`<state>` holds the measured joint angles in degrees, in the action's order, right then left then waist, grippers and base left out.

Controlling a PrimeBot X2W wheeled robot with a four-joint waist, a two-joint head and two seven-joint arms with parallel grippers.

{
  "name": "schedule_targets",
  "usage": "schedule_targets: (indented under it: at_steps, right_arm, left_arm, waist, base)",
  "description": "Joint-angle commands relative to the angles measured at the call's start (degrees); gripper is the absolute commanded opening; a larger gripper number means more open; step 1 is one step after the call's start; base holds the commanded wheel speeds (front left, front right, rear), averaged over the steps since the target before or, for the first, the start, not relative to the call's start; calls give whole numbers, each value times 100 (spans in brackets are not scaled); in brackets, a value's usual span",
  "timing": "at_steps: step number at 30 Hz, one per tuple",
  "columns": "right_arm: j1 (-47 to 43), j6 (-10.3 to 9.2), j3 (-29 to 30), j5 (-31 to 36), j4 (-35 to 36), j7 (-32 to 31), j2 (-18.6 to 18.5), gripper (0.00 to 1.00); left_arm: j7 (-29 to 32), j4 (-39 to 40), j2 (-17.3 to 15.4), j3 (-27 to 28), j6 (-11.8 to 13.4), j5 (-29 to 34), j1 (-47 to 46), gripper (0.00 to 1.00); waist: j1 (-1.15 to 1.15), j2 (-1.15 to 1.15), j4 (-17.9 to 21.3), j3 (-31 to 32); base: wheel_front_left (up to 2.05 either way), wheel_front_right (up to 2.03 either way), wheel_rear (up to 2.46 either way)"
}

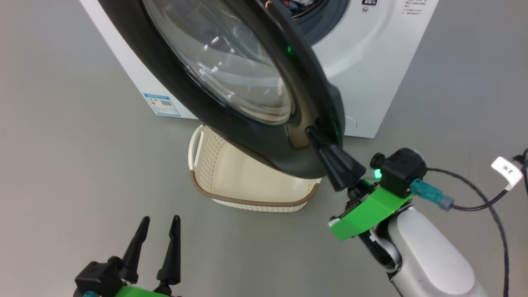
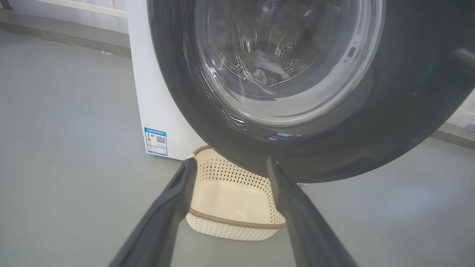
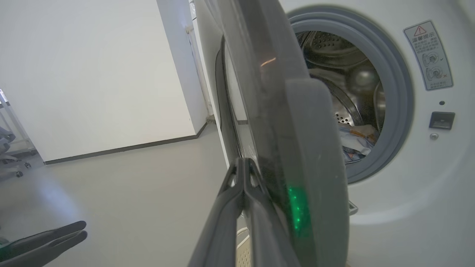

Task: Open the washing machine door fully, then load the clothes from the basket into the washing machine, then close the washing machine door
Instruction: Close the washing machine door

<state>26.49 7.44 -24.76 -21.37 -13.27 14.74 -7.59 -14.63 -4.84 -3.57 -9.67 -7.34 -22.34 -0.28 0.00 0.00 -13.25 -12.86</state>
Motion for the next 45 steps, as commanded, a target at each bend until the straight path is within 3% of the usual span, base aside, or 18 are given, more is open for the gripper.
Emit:
schedule_targets:
  at_steps: [1,14,28,36,45]
  right_arm:
    - [223,5,46,36,162,26,-22,0]
    - [869,5,394,109,262,26,-526,0]
    - [1933,5,665,165,174,26,-1211,0]
    - [2587,5,927,165,-139,26,-1629,0]
    - [3144,5,1203,368,-659,26,-1802,0]
  left_arm:
    - [-37,174,-13,133,-14,6,-205,100]
    - [-37,374,59,-30,-14,-46,-408,100]
    - [-37,902,68,-700,-14,-434,-666,100]
    - [-37,1150,68,-1073,-14,-636,-686,100]
    - [-37,1269,68,-1170,-14,-748,-776,100]
  waist:
    - [0,0,-76,-142]
    - [0,0,-356,-849]
    - [0,0,-643,-1617]
    - [0,0,-1013,-1961]
    - [0,0,-1182,-2014]
  base:
    - [0,0,0]
    - [0,0,0]
    - [0,0,0]
    - [0,0,0]
    - [0,0,0]
